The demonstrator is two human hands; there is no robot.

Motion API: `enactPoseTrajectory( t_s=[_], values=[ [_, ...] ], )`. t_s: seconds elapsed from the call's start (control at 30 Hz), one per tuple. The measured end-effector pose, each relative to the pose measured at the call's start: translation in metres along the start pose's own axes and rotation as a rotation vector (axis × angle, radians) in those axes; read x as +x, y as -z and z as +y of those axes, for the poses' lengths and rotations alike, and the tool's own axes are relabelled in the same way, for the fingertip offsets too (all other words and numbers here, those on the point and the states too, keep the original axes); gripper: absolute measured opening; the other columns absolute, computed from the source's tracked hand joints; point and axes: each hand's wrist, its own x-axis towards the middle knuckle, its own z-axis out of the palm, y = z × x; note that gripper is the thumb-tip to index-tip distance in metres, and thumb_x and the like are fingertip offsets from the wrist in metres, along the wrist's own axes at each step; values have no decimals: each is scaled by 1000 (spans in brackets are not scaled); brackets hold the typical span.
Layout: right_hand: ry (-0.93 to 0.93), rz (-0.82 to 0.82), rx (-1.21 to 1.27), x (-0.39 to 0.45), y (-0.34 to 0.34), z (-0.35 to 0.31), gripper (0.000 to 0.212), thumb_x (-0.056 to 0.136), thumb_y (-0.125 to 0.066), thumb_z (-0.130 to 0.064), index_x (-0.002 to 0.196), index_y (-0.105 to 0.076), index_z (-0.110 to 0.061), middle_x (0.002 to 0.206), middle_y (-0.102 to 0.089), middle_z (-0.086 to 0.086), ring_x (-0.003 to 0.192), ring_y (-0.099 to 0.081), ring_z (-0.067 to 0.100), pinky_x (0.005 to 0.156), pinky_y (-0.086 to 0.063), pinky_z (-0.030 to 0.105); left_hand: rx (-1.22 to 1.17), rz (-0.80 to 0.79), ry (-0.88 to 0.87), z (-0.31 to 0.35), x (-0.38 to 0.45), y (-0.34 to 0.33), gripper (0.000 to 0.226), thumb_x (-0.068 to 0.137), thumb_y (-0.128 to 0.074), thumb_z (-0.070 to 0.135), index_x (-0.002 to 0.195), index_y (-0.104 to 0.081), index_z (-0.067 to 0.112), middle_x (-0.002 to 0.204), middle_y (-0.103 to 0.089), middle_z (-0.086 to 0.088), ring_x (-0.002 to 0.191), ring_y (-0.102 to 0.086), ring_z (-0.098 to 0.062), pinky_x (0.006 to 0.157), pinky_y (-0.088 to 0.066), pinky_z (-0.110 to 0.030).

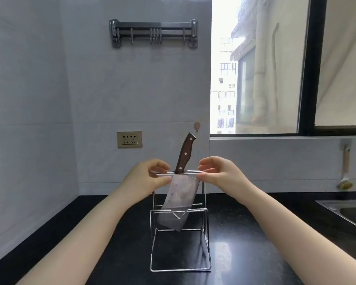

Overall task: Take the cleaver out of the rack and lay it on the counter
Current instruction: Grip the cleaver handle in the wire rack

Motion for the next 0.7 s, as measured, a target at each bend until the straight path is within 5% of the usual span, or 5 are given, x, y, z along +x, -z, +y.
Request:
enactPoseTrajectory(
  t_s=[0.4,0.7],
  values=[
    [-70,35,-11,54,-14,11,68,72,-72,-31,130,-44,-12,126,-57,8,106,-56,20,88,-46,31,20,17,82,-4,51,-25,53,69,-72,24,118,-51,22,120,-58,-5,95,-50,-16,77,-41,-30],
    [-104,39,11,87,-35,20,61,71,-71,-30,124,-49,-10,110,-64,3,87,-60,12,72,-43,23,33,-46,176,-17,85,-48,69,68,-73,25,128,-39,14,111,-56,-5,93,-49,-16,78,-40,-29]
  ],
)
